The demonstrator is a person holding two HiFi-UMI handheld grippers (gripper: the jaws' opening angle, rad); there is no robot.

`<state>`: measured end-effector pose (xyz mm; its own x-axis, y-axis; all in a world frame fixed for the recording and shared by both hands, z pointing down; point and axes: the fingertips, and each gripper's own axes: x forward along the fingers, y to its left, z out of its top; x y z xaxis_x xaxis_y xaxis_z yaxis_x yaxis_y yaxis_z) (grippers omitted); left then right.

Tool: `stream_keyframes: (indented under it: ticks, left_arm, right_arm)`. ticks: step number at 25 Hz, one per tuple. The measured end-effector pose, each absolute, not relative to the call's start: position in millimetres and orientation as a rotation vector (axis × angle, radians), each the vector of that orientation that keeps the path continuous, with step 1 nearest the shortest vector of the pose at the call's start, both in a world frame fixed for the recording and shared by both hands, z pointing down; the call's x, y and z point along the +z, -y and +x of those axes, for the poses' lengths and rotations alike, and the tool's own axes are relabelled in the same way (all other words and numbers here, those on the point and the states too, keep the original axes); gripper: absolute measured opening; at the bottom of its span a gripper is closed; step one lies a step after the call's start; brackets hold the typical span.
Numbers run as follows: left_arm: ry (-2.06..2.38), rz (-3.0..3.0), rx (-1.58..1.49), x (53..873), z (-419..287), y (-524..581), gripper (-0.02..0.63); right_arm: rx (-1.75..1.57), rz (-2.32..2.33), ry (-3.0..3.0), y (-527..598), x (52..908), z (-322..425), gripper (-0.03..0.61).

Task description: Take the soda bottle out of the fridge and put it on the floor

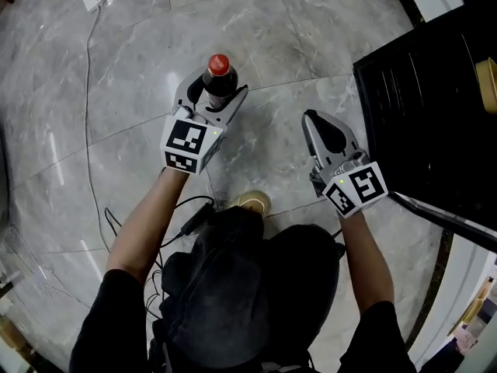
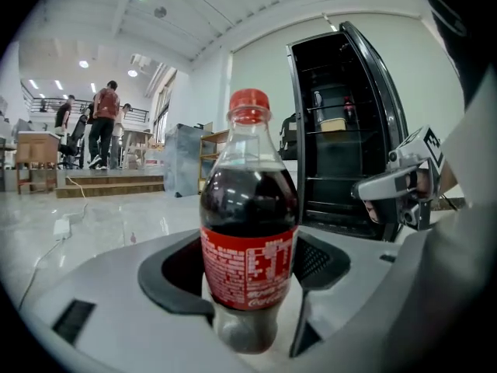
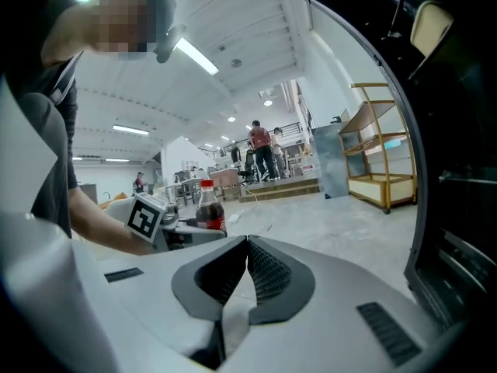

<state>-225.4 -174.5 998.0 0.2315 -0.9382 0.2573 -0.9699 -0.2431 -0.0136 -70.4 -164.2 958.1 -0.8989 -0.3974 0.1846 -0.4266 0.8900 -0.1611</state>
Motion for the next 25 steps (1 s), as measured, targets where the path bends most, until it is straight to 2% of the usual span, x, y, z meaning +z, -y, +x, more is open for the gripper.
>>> stream_keyframes:
  ticks: [15,25]
  left_arm:
    - [1.902,2.230,0.313,1087,-242,137,0.313]
    - [1.906,2.216,0.320,1113,-237,128,0.313]
  right_arm:
    - [0.333,0.524,2.928,140,1011,-85,0.025]
    - [0.430,0.557,2.918,134,1023,-83,0.025]
